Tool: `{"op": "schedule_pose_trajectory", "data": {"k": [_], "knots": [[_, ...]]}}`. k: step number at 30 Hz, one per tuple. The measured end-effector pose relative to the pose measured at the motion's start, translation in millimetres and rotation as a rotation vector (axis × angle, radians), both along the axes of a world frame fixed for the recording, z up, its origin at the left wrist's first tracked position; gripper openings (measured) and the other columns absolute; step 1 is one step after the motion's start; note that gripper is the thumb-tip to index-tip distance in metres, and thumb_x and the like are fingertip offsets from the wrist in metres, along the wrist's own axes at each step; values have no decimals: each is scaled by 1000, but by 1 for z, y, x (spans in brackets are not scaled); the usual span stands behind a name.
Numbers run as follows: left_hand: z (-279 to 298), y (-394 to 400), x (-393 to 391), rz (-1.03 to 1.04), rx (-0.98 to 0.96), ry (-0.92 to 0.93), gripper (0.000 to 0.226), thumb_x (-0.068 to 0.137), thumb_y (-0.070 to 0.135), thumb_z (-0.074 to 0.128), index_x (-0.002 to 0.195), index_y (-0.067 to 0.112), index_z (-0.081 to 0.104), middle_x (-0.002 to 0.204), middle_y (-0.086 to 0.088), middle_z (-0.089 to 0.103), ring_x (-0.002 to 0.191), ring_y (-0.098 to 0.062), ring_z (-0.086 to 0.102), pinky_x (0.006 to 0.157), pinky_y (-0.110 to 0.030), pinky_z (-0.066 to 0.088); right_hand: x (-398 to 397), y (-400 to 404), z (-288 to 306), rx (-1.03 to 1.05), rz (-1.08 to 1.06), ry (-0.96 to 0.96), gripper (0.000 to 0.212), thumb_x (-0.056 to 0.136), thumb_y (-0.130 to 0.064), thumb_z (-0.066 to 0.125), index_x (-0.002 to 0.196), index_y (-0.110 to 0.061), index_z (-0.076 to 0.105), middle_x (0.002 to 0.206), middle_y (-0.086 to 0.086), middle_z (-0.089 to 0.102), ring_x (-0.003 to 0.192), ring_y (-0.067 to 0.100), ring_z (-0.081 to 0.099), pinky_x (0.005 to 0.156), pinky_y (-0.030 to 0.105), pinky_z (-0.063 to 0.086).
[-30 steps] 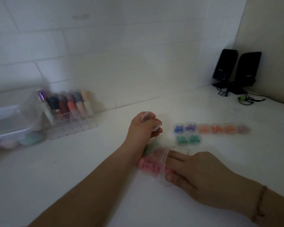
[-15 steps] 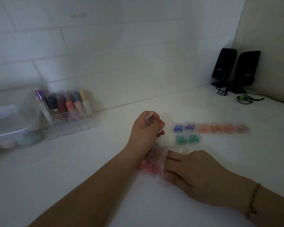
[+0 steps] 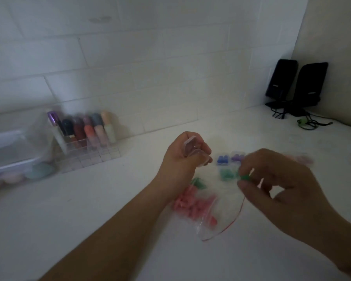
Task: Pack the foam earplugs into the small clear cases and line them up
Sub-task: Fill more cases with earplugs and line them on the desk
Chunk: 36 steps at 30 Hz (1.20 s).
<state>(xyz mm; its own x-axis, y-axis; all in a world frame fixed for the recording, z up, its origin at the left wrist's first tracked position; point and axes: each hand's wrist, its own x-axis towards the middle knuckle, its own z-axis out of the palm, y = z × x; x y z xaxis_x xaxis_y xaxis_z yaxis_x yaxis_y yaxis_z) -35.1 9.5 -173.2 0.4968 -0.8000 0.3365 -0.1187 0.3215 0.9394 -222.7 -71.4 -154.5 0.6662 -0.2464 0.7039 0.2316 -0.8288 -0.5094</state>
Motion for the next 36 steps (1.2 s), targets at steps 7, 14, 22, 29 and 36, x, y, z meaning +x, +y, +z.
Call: {"op": "schedule_pose_trajectory", "data": {"k": [7,14,22,29,36], "knots": [[-2,5,-21,-238,17,-208,63,92,66,34,100,6,52,86,-11,60,73,-23,57,67,-33,48,6,2,-1,-14,-144,20,17,84,-40,65,98,-32,59,89,-20,64,55,8,61,43,15,41],[1,6,-25,-284,10,-87,79,79,82,37,102,8,53,93,-16,54,82,-28,51,74,-41,44,14,2,-9,-296,-244,153,14,89,-42,61,97,-34,69,94,-31,60,55,-5,45,56,10,40],[-1,3,-19,-246,-14,-59,71,82,77,39,99,10,55,87,-12,58,75,-26,54,69,-37,47,8,3,-2,-393,-205,120,27,90,-41,61,109,-24,71,107,-13,66,63,-6,38,53,12,39],[-1,-1,-3,-49,-23,20,13,83,-1,46,93,5,50,86,-16,59,69,-26,54,63,-32,47,-23,-10,21,-335,121,318,9,77,-17,68,72,-23,72,74,-17,68,48,-8,49,53,2,34],[-6,-8,5,155,101,159,27,84,-14,43,90,10,52,80,-8,62,63,-20,57,65,-31,48,-12,-7,-9,-557,48,570,44,87,-65,42,122,-42,59,124,-29,60,78,-6,67,62,16,50]]}}
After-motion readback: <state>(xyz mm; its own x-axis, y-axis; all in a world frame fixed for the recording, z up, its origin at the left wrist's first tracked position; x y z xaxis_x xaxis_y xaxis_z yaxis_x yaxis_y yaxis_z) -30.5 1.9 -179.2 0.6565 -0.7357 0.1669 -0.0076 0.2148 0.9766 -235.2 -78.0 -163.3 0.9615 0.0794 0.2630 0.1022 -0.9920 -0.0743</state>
